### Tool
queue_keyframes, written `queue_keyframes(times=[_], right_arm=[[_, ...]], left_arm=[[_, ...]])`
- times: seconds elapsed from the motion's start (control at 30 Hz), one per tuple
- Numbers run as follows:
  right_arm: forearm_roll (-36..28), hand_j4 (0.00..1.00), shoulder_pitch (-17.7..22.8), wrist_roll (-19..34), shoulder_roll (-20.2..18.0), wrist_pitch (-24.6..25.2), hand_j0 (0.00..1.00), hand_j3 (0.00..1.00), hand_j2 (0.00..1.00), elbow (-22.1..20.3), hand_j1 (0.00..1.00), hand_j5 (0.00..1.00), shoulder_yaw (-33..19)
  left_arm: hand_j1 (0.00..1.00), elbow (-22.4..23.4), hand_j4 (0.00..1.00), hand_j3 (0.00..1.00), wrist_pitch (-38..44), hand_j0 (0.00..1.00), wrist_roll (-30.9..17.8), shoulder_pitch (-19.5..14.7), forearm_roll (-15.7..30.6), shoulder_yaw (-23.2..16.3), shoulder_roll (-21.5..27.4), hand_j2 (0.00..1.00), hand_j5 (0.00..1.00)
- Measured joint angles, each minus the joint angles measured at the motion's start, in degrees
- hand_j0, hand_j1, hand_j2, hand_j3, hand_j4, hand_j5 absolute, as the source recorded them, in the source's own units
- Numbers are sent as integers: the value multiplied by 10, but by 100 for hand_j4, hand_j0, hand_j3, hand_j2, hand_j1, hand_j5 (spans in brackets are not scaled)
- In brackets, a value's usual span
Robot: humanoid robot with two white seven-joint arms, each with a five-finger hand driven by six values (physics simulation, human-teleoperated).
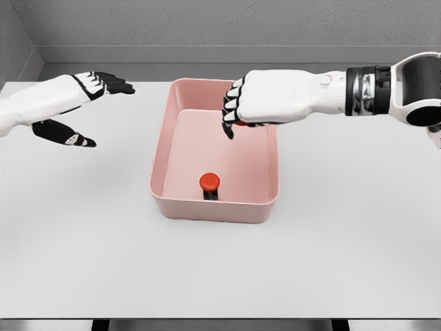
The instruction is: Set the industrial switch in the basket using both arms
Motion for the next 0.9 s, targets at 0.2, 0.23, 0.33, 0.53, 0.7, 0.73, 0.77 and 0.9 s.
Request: queue_keyframes(times=[0.2, 0.23, 0.33, 0.53, 0.7, 0.73, 0.77, 0.9], right_arm=[[2, 69, -3, 1, 17, 0, 69, 69, 69, 1, 69, 69, 1], [4, 96, -4, 0, 18, 0, 96, 96, 96, 1, 96, 96, 1], [6, 100, -4, -1, 23, 0, 100, 100, 100, 2, 100, 100, 1], [6, 100, -4, -2, 24, 0, 100, 100, 100, 9, 100, 100, 0], [4, 100, 19, -3, -4, 0, 100, 100, 100, 58, 100, 100, -2], [3, 100, 26, -4, -17, 0, 100, 100, 100, 68, 100, 100, -4], [3, 100, 34, -5, -31, 0, 100, 100, 100, 77, 100, 100, -5], [1, 100, 77, -7, -82, 0, 100, 100, 100, 113, 100, 100, -38]], left_arm=[[100, 1, 100, 100, 0, 100, 0, 1, 2, 2, 1, 100, 100], [100, 1, 100, 100, 0, 100, 0, 3, 2, 2, 1, 100, 100], [100, 4, 100, 100, 0, 100, 0, 10, 3, 2, 2, 100, 100], [100, 6, 100, 100, 0, 100, -1, 10, 2, 2, 3, 100, 100], [100, 8, 100, 100, 0, 100, -1, 10, 0, 2, 3, 100, 100], [100, 8, 100, 100, 0, 100, -1, 10, -1, 2, 3, 100, 100], [100, 8, 100, 100, 0, 100, -1, 10, -1, 2, 3, 100, 100], [100, 10, 100, 100, 0, 100, -2, 11, -3, 3, 4, 100, 100]])
